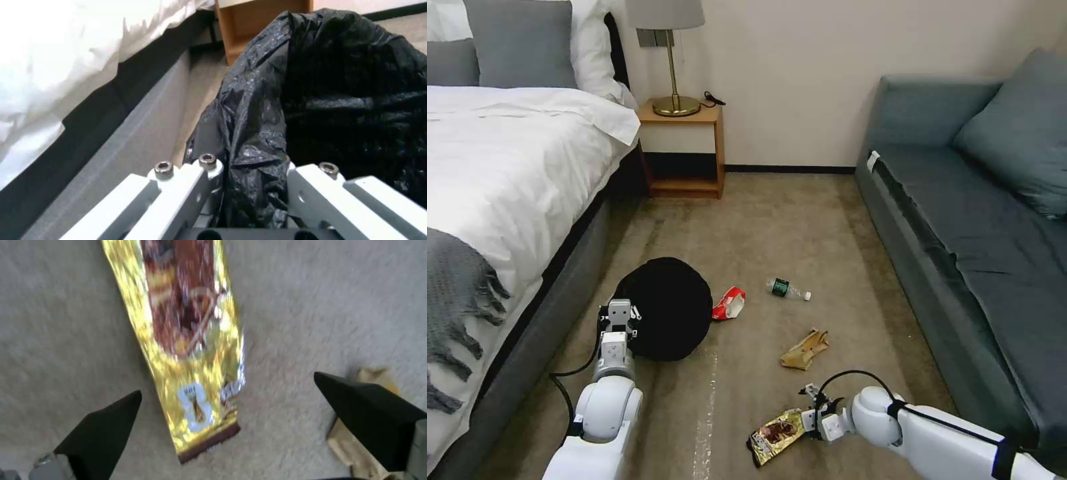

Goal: Pick up the trash bin, then pick up the garbage on the floor and place it into the trash bin.

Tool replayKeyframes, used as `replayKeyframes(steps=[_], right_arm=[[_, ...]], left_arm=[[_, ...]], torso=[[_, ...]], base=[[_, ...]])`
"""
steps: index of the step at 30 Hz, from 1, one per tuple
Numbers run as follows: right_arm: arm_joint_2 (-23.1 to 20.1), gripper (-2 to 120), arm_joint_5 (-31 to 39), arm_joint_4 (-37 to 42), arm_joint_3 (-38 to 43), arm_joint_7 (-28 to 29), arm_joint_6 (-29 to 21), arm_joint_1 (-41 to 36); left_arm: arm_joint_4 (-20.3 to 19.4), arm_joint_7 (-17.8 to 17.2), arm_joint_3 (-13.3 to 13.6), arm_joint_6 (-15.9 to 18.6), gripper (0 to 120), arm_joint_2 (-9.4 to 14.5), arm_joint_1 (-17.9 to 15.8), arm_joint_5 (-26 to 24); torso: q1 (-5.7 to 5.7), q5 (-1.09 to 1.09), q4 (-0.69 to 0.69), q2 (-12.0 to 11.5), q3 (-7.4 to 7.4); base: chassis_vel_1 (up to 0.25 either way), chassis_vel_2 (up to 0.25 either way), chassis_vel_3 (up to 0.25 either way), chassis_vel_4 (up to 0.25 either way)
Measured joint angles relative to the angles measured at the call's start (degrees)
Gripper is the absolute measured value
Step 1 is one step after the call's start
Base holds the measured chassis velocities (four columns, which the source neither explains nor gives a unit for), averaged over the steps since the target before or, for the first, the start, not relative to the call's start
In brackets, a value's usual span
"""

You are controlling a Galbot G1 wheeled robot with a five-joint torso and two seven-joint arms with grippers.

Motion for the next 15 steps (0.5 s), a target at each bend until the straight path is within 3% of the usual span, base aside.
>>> replayKeyframes(steps=[15], right_arm=[[2.6, 100, 0.9, -4.2, -1.3, 0.8, 0.5, 1.6]], left_arm=[[-0.3, 0.0, -0.4, -0.2, 5, -0.1, 0.6, -0.3]], torso=[[0.0, 0.01, 0.01, 0.0, 0.0]], base=[[0.0, 0.0, 0.0, 0.0]])
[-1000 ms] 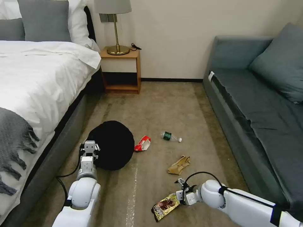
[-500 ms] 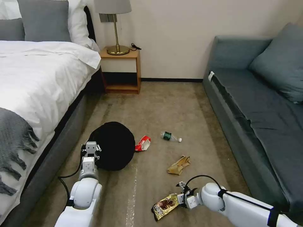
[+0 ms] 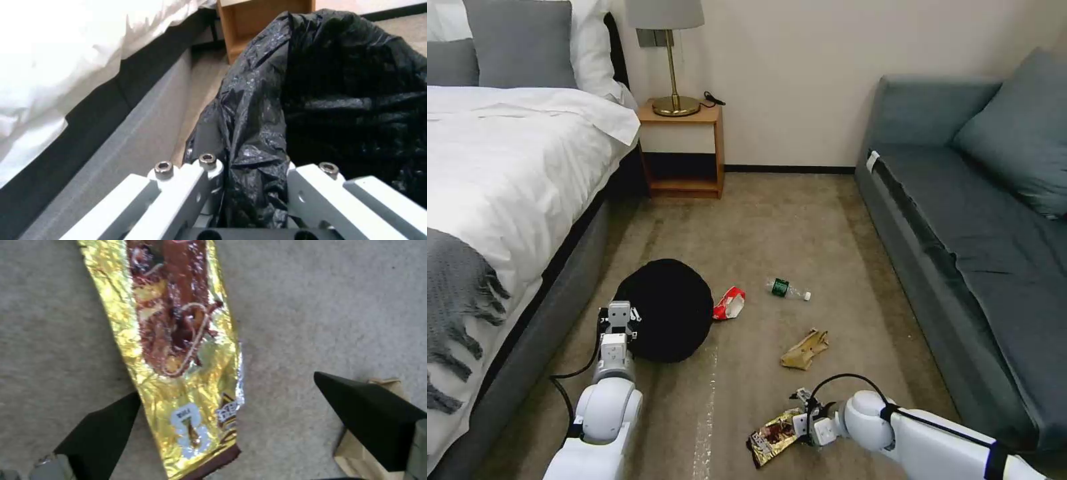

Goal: Pick up the trash bin, then pick up the garbage on the floor and place it into the trash bin.

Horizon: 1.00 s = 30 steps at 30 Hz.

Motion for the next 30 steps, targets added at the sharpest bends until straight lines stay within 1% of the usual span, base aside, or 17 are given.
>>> replayKeyframes(steps=[4, 7, 8, 11, 12, 14, 15, 16, 18, 20, 21, 22, 24, 26, 27, 28, 30], right_arm=[[0.4, 99, 0.1, -0.7, 0.0, 0.0, 0.2, 0.3], [0.7, 90, 0.1, -1.1, -0.1, 0.0, 0.4, 0.3], [0.7, 90, 0.1, -1.1, -0.1, 0.0, 0.4, 0.3], [0.8, 74, 0.1, -1.4, -0.1, 0.1, 0.7, 0.1], [0.8, 74, 0.1, -1.4, -0.1, 0.1, 0.7, 0.1], [0.9, 67, 0.1, -1.4, 0.0, 0.1, 0.8, 0.0], [0.8, 61, 0.1, -1.3, 0.1, 0.1, 0.8, -0.1], [0.8, 61, 0.1, -1.3, 0.1, 0.1, 0.8, -0.1], [0.7, 49, 0.1, -1.1, 0.2, 0.0, 0.8, -0.1], [0.7, 47, 0.1, -1.1, 0.3, 0.0, 0.9, -0.2], [0.7, 40, 0.2, -1.1, 0.4, 0.0, 1.0, -0.3], [0.7, 39, 0.2, -1.1, 0.4, 0.0, 1.0, -0.3], [0.7, 27, 0.3, -1.2, 0.7, 0.0, 1.3, -0.6], [0.7, 25, 0.3, -1.2, 0.7, 0.0, 1.3, -0.7], [0.8, 20, 0.3, -1.3, 0.9, -0.1, 1.4, -1.0], [0.8, 18, 0.3, -1.4, 1.0, -0.1, 1.4, -1.1], [1.0, 5, 0.2, -1.6, 1.2, -0.1, 1.6, -1.6]], left_arm=[[-0.2, 0.0, 0.0, -0.1, 5, -0.2, 0.2, 0.0], [-0.4, 0.0, -0.1, -0.1, 5, -0.3, 0.2, 0.0], [-0.4, 0.0, -0.1, -0.1, 5, -0.3, 0.2, 0.0], [-0.7, -0.1, -0.3, -0.2, 5, -0.3, 0.4, -0.1], [-0.7, -0.1, -0.3, -0.2, 5, -0.3, 0.4, -0.1], [-0.8, -0.1, -0.3, -0.2, 5, -0.3, 0.5, -0.1], [-0.9, -0.1, -0.3, -0.2, 5, -0.3, 0.6, -0.1], [-0.9, -0.1, -0.3, -0.2, 5, -0.3, 0.6, -0.1], [-1.2, -0.1, -0.3, -0.2, 5, -0.3, 0.8, -0.1], [-1.3, -0.1, -0.3, -0.2, 5, -0.3, 0.8, -0.1], [-1.5, -0.1, -0.3, -0.2, 5, -0.4, 0.9, -0.1], [-1.5, -0.1, -0.3, -0.2, 5, -0.4, 1.0, -0.1], [-1.7, -0.1, -0.3, -0.3, 5, -0.4, 1.2, -0.1], [-1.7, -0.1, -0.4, -0.3, 5, -0.4, 1.2, -0.1], [-1.7, -0.1, -0.4, -0.4, 5, -0.4, 1.4, -0.1], [-1.7, -0.1, -0.4, -0.4, 5, -0.5, 1.4, -0.1], [-1.7, -0.1, -0.4, -0.5, 5, -0.5, 1.7, -0.1]], torso=[[0.0, 0.0, 0.0, 0.0, 0.0], [0.0, 0.0, 0.0, 0.0, 0.0], [0.0, 0.0, 0.0, 0.0, 0.0], [0.0, 0.0, 0.0, 0.0, 0.0], [0.0, 0.0, 0.0, 0.0, 0.0], [0.0, 0.0, 0.0, 0.0, 0.0], [0.0, 0.0, -0.01, 0.0, 0.0], [0.0, 0.0, -0.01, 0.0, 0.0], [0.0, 0.0, 0.0, 0.0, 0.0], [0.0, 0.0, 0.0, 0.0, 0.0], [0.0, 0.0, -0.01, 0.0, 0.0], [0.0, 0.0, -0.01, 0.0, 0.0], [0.0, 0.0, 0.0, 0.0, 0.0], [0.0, 0.0, 0.0, 0.0, 0.0], [0.0, 0.0, -0.01, 0.0, 0.0], [0.0, 0.01, -0.01, 0.0, 0.0], [0.0, 0.0, 0.0, 0.0, 0.0]], base=[[0.0, 0.0, 0.0, 0.0], [0.0, 0.0, 0.0, 0.0], [0.0, 0.0, 0.0, 0.0], [0.0, 0.0, 0.0, 0.0], [0.0, 0.0, 0.0, 0.0], [0.0, 0.0, 0.0, 0.0], [0.0, 0.0, 0.0, 0.0], [0.0, 0.0, 0.0, 0.0], [0.0, 0.0, 0.0, 0.0], [0.0, 0.0, 0.0, 0.0], [0.0, 0.0, 0.0, 0.0], [0.0, 0.0, 0.0, 0.0], [0.0, 0.0, 0.0, 0.0], [0.0, 0.0, 0.0, 0.0], [0.0, 0.0, 0.0, 0.0], [0.0, 0.0, 0.0, 0.0], [0.0, 0.0, 0.0, 0.0]])
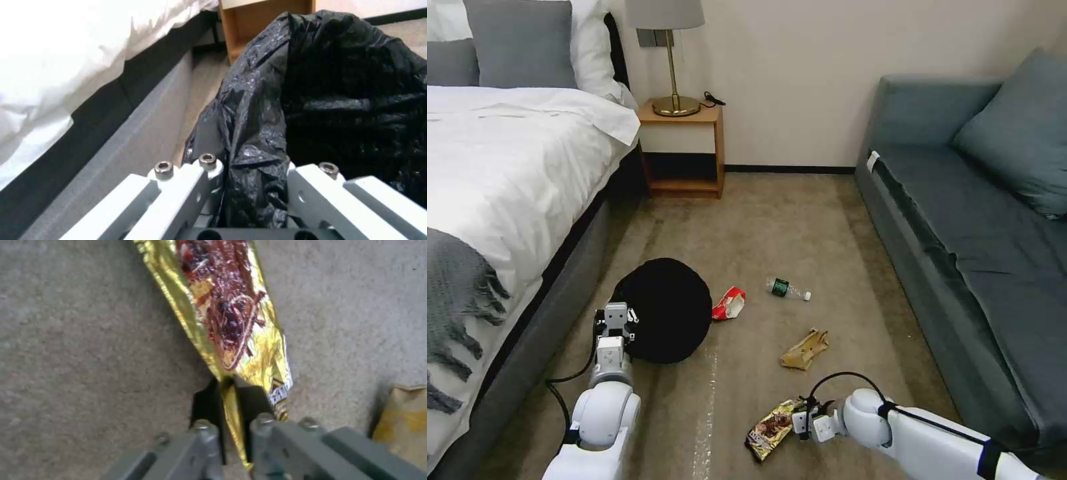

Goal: Pick up the trash bin, then pick up the garbage on the floor and place it into the trash bin.

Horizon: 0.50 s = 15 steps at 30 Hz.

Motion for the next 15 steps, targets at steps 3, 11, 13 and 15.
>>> replayKeyframes(steps=[3, 11, 13, 15], right_arm=[[0.1, 0, 0.0, -0.1, 0.3, -0.1, 0.1, -0.3], [0.0, 0, -0.1, 0.5, 1.4, -0.1, 0.4, -0.4], [-0.3, 0, 0.0, 1.3, 2.7, -0.1, 0.8, -0.6], [-0.5, 0, 0.1, 1.9, 3.6, -0.1, 1.1, -0.8]], left_arm=[[-0.1, 0.0, -0.1, 0.0, 5, 0.0, 0.2, 0.0], [-0.4, 0.0, -0.2, -0.1, 5, 0.2, 0.4, 0.0], [-0.5, 0.0, -0.2, -0.1, 5, 0.3, 0.4, 0.0], [-0.5, 0.0, -0.2, -0.1, 5, 0.4, 0.4, 0.0]], torso=[[0.0, 0.0, 0.0, 0.0, 0.0], [0.0, 0.0, 0.0, 0.0, 0.0], [0.0, 0.0, 0.0, 0.0, 0.0], [0.0, 0.0, 0.0, 0.0, 0.0]], base=[[0.0, 0.0, 0.0, 0.0], [0.0, 0.0, 0.0, 0.0], [0.0, 0.0, 0.0, 0.0], [0.0, 0.0, 0.0, 0.0]])
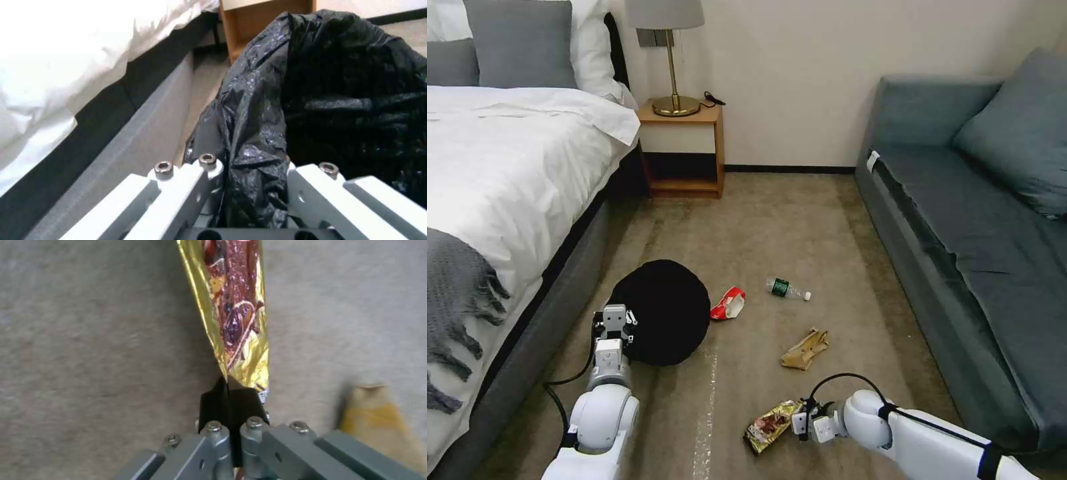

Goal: Pick up the trash bin, then pick up the garbage on the floor and place it into the trash bin.

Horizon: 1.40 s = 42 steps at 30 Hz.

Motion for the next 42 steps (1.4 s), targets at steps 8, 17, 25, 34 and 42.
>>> replayKeyframes(steps=[8, 17, 25, 34, 42], right_arm=[[-1.7, 0, 4.4, 6.4, 10.4, -1.3, 4.6, -4.1], [-0.5, 0, 14.6, 15.3, 28.0, -2.6, 5.6, -10.8], [0.2, 0, 30.1, 22.2, 35.7, -0.3, 3.9, -11.1], [1.8, 0, 46.8, 27.2, 30.5, 11.9, -2.0, -7.7], [7.2, 0, 55.3, 24.2, 20.5, 20.8, -4.4, -0.4]], left_arm=[[-0.5, 0.1, 0.1, -0.4, 5, 0.9, 0.4, -0.4], [-1.1, 1.2, 0.4, -1.8, 5, 1.7, 1.4, -1.2], [-2.5, 3.1, 1.2, -3.3, 5, 2.0, 2.7, -1.2], [-4.0, 3.7, 1.9, -3.7, 5, 1.4, 3.3, -1.2], [-6.4, 3.7, 2.7, -3.1, 5, 0.8, 3.7, -0.8]], torso=[[0.0, -0.01, 0.0, 0.0, 0.0], [0.0, 0.01, -0.01, 0.0, 0.0], [0.0, -0.01, -0.01, 0.0, 0.0], [0.0, 0.0, -0.01, 0.0, 0.0], [0.0, -0.02, 0.01, 0.0, 0.01]], base=[[0.0, 0.0, 0.0, 0.0], [0.0, 0.0, 0.0, 0.0], [0.0, 0.0, 0.0, 0.0], [0.0, 0.0, 0.0, 0.0], [0.0, 0.0, 0.0, 0.0]])
